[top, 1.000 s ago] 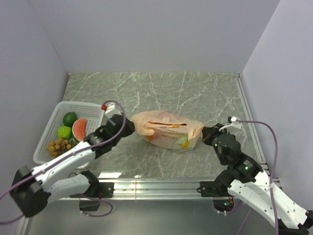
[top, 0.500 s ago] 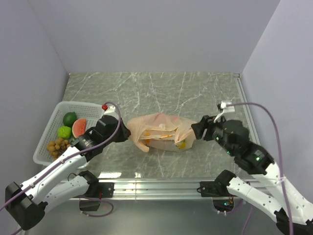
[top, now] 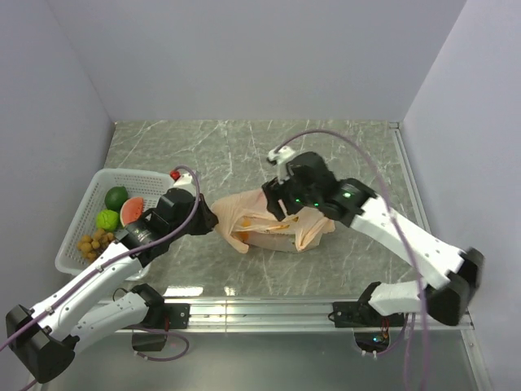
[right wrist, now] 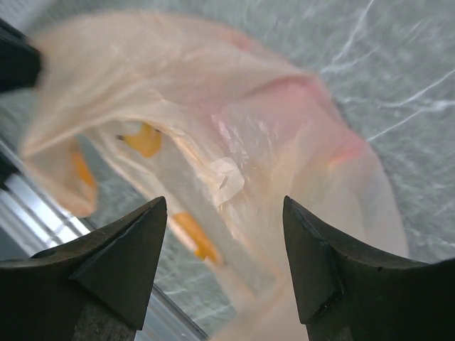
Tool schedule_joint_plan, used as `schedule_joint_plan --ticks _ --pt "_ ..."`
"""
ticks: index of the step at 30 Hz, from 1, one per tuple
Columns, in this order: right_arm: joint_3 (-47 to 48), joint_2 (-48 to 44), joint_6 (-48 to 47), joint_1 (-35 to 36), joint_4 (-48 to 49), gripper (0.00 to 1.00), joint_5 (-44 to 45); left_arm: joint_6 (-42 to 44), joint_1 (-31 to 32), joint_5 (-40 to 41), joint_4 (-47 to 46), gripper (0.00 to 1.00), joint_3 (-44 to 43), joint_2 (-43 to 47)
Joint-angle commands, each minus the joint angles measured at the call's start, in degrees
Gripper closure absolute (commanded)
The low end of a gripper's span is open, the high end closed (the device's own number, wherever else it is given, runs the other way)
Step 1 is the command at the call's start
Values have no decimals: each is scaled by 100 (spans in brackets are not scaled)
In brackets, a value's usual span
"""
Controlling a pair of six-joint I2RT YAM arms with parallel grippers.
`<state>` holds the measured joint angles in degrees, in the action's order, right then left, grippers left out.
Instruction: Untie the knot of the plastic bag and take out the fruit
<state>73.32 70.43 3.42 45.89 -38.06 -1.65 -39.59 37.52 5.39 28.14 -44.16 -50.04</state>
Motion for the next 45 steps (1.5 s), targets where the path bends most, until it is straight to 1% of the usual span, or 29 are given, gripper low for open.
schedule_joint_plan --ticks 1,3,7,14,17,23,25,26,27,28,29,32,36,37,38,41,42,44,45 --pt "-124 522 -421 78 149 27 50 136 -25 -64 121 99 -242 187" --pt "-230 716 -456 78 422 27 60 119 -16 -82 148 99 -216 266" --pt "-309 1243 -456 87 563 27 -19 40 -25 -108 130 99 -84 372" --pt "-652 1570 -465 148 923 27 -353 -92 -25 -222 -10 99 136 390" --pt "-635 1623 -605 236 844 27 -371 -101 -25 -179 60 99 162 416" --pt "-731 1851 -703 377 1037 27 6 -163 -25 -161 122 99 267 513" --pt "-819 1991 -650 377 1160 41 382 -198 -25 -213 121 99 338 583" --pt "-845 2044 -597 377 1265 50 533 -215 -16 -222 130 99 373 618" --pt "-854 2088 -562 368 1301 73 717 -250 -16 -248 165 100 399 653" --pt "-820 2184 -501 299 1310 84 980 -268 -25 -249 192 99 434 732" --pt "-802 2229 -378 263 1310 100 1122 -286 -25 -257 218 99 496 785" --pt "-784 2072 -36 97 1432 100 1473 -373 -25 -293 306 99 662 996" --pt "-758 1388 510 -124 1591 100 1817 -426 -25 -266 420 99 786 1207" --pt "-732 1290 528 -133 1592 100 1800 -400 -25 -249 412 100 743 1242" --pt "-705 1202 450 -107 1548 100 1443 -356 -25 -205 368 99 699 1286" --pt "-652 911 396 -28 1504 100 966 -111 -16 -143 158 78 365 1435" --pt "-652 850 414 7 1486 100 887 29 -25 -143 96 59 260 1453" --pt "-643 761 501 8 1390 100 912 153 -16 -196 -89 40 -65 1489" --pt "-617 753 528 8 1337 100 912 223 -16 -318 -290 27 -179 1445"
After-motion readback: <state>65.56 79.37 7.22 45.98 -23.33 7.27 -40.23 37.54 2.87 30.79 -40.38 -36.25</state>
